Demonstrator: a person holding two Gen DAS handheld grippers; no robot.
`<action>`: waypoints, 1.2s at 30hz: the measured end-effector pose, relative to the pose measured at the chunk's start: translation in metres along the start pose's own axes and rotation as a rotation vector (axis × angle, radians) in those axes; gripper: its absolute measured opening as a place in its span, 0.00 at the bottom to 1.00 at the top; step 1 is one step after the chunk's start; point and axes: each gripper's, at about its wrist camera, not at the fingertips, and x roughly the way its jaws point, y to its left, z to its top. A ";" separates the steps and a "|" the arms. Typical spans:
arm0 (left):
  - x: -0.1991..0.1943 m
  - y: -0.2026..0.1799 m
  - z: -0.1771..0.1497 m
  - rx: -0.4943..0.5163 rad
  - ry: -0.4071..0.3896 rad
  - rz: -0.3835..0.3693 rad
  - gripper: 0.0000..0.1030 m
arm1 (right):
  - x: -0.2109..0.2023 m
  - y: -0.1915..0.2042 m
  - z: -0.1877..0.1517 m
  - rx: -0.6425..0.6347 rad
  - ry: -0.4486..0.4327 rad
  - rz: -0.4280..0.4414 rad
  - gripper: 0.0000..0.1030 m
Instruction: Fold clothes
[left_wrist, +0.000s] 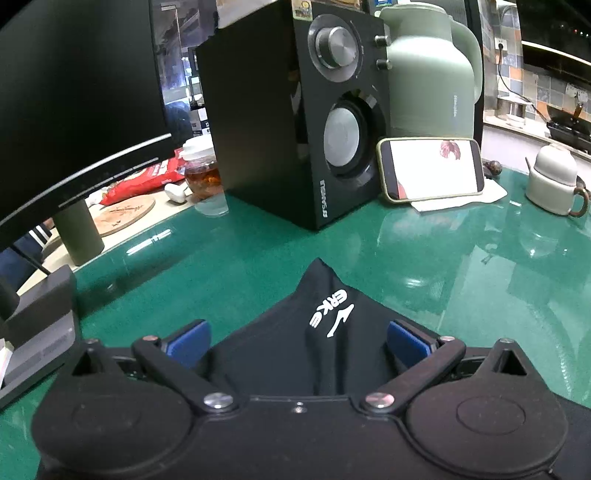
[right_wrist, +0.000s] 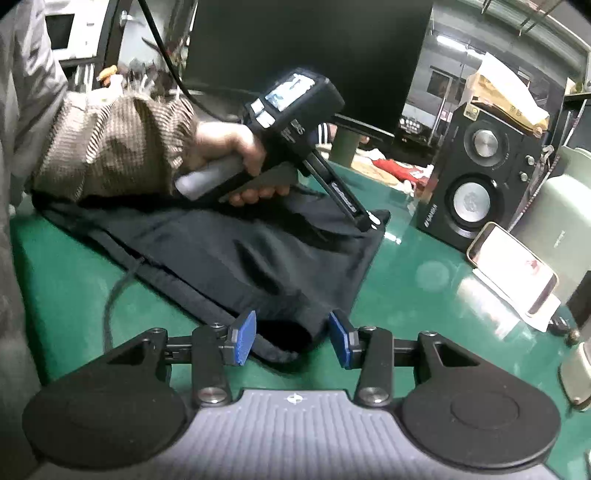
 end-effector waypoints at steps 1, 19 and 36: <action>0.000 0.000 0.000 0.002 0.002 -0.001 1.00 | 0.003 0.001 0.001 -0.023 0.006 -0.009 0.43; 0.007 0.000 0.002 -0.045 0.031 -0.021 1.00 | 0.003 0.003 0.004 -0.133 0.037 -0.020 0.07; 0.009 -0.003 0.003 -0.063 0.038 -0.009 1.00 | -0.029 0.001 -0.005 0.005 -0.032 0.014 0.26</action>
